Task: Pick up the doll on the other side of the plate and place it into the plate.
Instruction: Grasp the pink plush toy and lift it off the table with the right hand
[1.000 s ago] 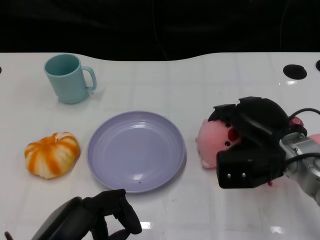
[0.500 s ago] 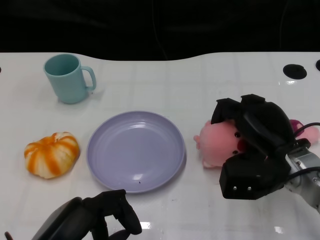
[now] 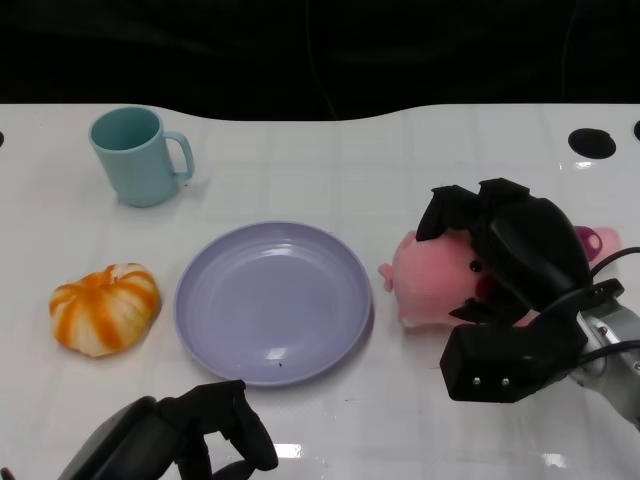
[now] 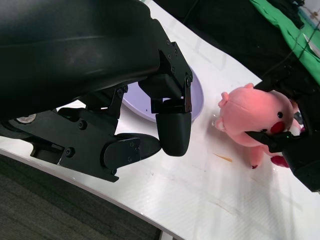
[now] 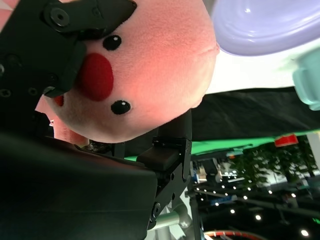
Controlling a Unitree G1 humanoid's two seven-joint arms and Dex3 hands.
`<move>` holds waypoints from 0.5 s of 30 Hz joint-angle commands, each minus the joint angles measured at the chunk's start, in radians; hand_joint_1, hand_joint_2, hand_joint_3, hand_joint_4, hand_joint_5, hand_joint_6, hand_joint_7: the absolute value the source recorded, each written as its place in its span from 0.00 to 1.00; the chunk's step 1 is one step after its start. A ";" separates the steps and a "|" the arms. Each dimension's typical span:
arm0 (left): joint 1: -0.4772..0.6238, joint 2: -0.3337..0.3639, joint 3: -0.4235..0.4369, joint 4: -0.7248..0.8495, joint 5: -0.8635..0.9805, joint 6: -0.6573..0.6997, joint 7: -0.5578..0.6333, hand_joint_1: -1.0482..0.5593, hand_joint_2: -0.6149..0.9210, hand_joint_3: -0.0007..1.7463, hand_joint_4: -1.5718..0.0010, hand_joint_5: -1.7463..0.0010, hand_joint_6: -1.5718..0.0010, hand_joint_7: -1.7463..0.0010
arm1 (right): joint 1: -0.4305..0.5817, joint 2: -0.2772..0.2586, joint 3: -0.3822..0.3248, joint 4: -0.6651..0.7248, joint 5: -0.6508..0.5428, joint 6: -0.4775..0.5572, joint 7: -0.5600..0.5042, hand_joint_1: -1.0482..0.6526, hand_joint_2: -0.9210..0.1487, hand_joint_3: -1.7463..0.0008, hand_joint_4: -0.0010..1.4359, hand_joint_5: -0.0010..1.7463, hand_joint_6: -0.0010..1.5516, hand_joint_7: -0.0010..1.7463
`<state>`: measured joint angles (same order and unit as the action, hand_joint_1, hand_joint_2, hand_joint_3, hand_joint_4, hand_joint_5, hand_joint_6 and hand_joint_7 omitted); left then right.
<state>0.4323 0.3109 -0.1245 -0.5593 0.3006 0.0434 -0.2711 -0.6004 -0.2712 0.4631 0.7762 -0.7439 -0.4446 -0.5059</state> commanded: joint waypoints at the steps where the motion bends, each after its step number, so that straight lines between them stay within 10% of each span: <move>1: 0.016 0.010 0.003 -0.004 0.003 -0.002 0.002 0.49 0.95 0.34 0.59 0.01 0.59 0.28 | 0.000 -0.015 -0.042 -0.053 0.038 -0.020 -0.003 0.51 0.59 0.18 0.70 1.00 0.50 1.00; 15: 0.022 -0.019 -0.048 -0.039 0.065 0.037 0.011 0.48 0.95 0.34 0.57 0.00 0.58 0.29 | -0.124 0.131 -0.039 -0.085 0.061 -0.041 0.061 0.48 0.65 0.16 0.70 1.00 0.48 1.00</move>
<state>0.4511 0.2913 -0.1699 -0.5815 0.3587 0.0705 -0.2707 -0.6926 -0.1442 0.4225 0.6994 -0.6853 -0.4735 -0.4479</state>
